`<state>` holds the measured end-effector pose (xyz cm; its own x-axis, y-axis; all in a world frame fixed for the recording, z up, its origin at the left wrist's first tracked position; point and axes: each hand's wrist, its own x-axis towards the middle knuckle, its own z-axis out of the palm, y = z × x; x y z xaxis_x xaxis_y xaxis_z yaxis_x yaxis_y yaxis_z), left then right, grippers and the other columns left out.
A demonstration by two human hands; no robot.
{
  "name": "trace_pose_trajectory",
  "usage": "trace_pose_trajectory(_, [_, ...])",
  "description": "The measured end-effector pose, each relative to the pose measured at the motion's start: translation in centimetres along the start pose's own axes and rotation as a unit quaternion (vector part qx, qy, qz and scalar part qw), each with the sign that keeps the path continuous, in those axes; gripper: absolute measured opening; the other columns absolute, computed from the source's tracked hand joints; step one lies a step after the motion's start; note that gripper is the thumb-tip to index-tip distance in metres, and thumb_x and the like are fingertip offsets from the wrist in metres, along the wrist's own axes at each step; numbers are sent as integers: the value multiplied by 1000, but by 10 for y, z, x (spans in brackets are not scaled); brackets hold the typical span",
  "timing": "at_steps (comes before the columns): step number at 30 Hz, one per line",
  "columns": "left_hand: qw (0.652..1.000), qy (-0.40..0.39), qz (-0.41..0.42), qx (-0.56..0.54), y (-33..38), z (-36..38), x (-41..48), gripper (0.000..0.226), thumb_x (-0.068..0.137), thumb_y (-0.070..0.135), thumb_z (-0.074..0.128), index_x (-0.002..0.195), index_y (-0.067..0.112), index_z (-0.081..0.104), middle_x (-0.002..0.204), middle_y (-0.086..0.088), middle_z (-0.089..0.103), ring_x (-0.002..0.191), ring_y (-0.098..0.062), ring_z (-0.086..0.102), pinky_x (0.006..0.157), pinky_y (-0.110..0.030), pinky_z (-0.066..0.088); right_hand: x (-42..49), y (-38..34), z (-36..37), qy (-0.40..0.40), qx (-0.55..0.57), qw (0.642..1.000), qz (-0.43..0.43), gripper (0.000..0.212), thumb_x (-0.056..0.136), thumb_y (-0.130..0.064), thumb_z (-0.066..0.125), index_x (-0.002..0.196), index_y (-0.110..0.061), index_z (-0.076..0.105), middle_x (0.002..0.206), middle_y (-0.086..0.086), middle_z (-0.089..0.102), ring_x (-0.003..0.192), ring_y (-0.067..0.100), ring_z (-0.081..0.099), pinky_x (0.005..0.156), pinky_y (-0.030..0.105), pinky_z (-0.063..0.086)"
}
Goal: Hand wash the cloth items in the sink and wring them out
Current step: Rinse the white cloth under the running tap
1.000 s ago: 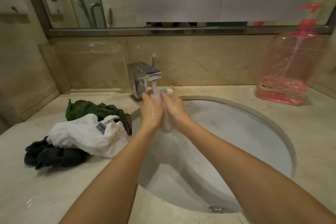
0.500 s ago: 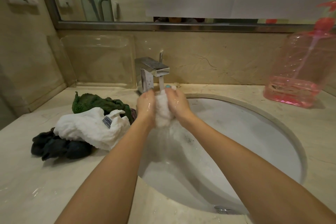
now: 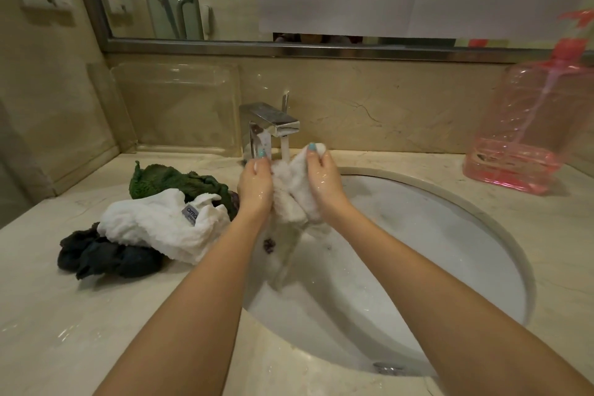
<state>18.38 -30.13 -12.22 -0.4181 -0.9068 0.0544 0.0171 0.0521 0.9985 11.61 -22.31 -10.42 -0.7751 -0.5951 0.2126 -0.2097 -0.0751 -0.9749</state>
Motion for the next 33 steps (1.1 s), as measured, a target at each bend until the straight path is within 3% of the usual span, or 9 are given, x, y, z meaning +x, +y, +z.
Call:
trace_pose_trajectory(4, [999, 18, -10, -51, 3, -6, -1, 35, 104, 26, 41, 118, -1, 59, 86, -2, 59, 77, -16, 58, 74, -31, 50, -17, -3, 29, -103, -69, 992, -27, 26, 102, -30, 42, 86, -14, 54, 80, 1, 56, 76, 14, 54, 74, 35, 48])
trace_pose_trajectory(10, [988, -85, -105, -72, 29, 11, -26, 31, 96, 37, 51, 89, 10, 67, 92, -14, 69, 90, -29, 66, 86, -42, 54, 7, 16, -2, 63, -152, 986, 2, 32, 103, -27, 39, 73, -17, 44, 72, -1, 49, 70, 19, 43, 60, 34, 27])
trace_pose_trajectory(14, [999, -49, -15, -15, 42, 18, -45, 39, 95, 30, 54, 60, 18, 43, 62, 0, 45, 67, -20, 45, 64, -31, 36, 15, 20, -27, 83, -95, 991, 33, 32, 101, -31, 43, 73, -16, 45, 72, 0, 50, 70, 19, 45, 67, 31, 34])
trace_pose_trajectory(16, [995, -30, 35, 85, 40, 0, -52, 34, 94, 31, 54, 65, 18, 42, 64, 3, 45, 65, -17, 43, 60, -31, 34, 11, 16, -28, 68, -48, 996, 32, 36, 101, -27, 46, 67, -19, 38, 66, -3, 42, 62, 12, 39, 61, 29, 34])
trace_pose_trajectory(20, [964, -76, 108, 231, 42, -55, -71, 11, 92, 28, 60, 93, 17, 60, 82, 2, 64, 82, -19, 62, 74, -33, 50, -7, 2, -12, -20, -48, 998, -41, 41, 96, -17, 53, 60, -18, 34, 59, -3, 31, 51, 5, 29, 47, 19, 25])
trace_pose_trajectory(24, [936, -48, 222, 270, 60, -104, -89, 10, 93, 18, 61, 85, 16, 66, 73, 7, 64, 69, -8, 59, 66, -24, 45, -25, -18, 16, -121, -84, 981, -126, 40, 93, -6, 57, 54, -1, 49, 65, 5, 45, 60, 8, 41, 59, 20, 33])
trace_pose_trajectory(26, [914, 36, 242, 323, 65, -130, -91, 14, 95, 22, 58, 91, 14, 68, 85, 3, 66, 79, -15, 61, 75, -32, 45, -33, -34, 23, -148, -80, 973, -158, 42, 96, -8, 54, 54, -5, 49, 70, 2, 49, 66, 8, 50, 64, 14, 35])
trace_pose_trajectory(28, [886, 104, 191, 409, 60, -160, -85, 25, 94, 38, 57, 108, 19, 66, 114, -2, 64, 109, -25, 56, 92, -39, 44, -41, -47, 29, -185, -70, 964, -180, 45, 101, -14, 49, 57, -9, 42, 62, 1, 41, 55, 5, 43, 57, 13, 31])
trace_pose_trajectory(33, [932, 24, -25, 361, 37, -203, -73, 101, 62, 81, 54, 147, 31, 33, 151, -6, 38, 137, -31, 37, 112, -47, 34, -52, -39, 58, -305, -122, 933, -145, 28, 103, -18, 44, 77, -9, 45, 73, 6, 33, 57, 4, 32, 53, 14, 27])
